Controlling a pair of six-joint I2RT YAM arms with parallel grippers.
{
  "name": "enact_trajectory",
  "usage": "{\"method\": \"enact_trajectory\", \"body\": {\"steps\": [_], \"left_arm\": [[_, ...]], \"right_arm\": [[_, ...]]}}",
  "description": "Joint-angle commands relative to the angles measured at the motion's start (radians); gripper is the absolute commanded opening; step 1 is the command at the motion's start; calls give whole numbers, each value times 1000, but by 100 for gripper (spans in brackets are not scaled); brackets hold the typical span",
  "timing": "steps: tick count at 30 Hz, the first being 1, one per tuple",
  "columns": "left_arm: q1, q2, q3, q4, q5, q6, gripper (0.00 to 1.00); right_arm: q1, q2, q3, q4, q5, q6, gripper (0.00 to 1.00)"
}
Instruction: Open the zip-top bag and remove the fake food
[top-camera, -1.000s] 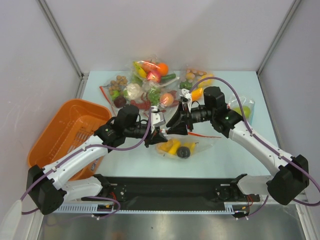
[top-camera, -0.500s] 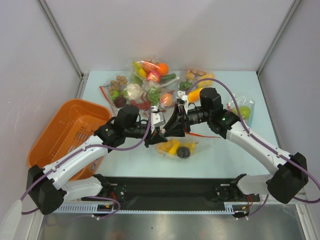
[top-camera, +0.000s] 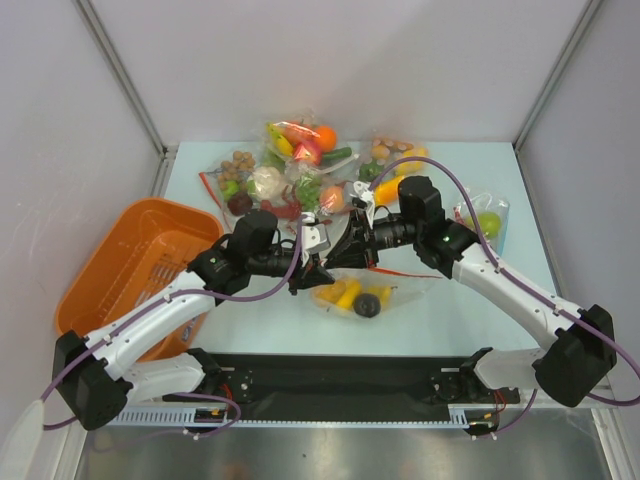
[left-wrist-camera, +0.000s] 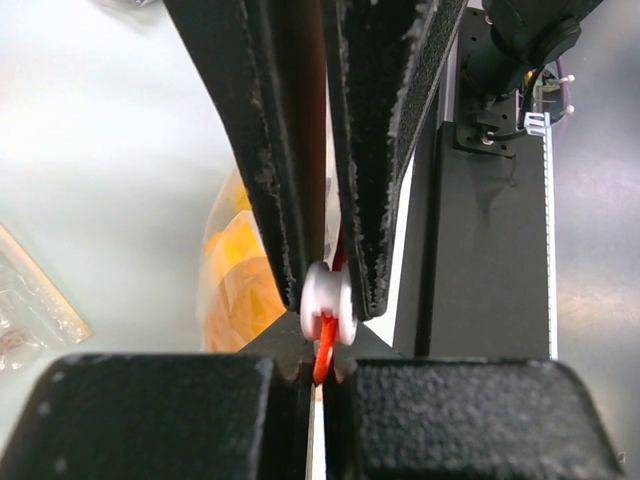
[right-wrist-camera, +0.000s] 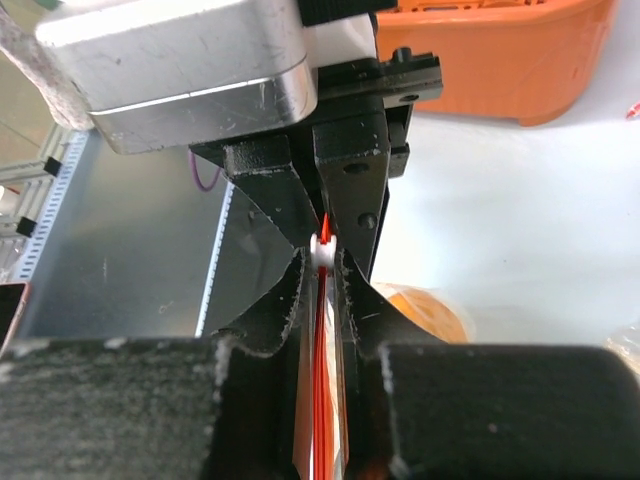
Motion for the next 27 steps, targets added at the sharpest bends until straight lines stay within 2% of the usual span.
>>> {"method": "enact_trajectory", "body": {"steps": [1,22,27], "left_arm": [[5,-36,33,41,2,15,0],[17,-70,21,58,-102,7,0],[31,-66,24,60,-191,-1,0]], "right_arm": [[9,-16,40,-6,32,-37,0],[-38,-92,-15,-106,104,-68,0],[-54,-119,-38,-118,119,-65,0]]}}
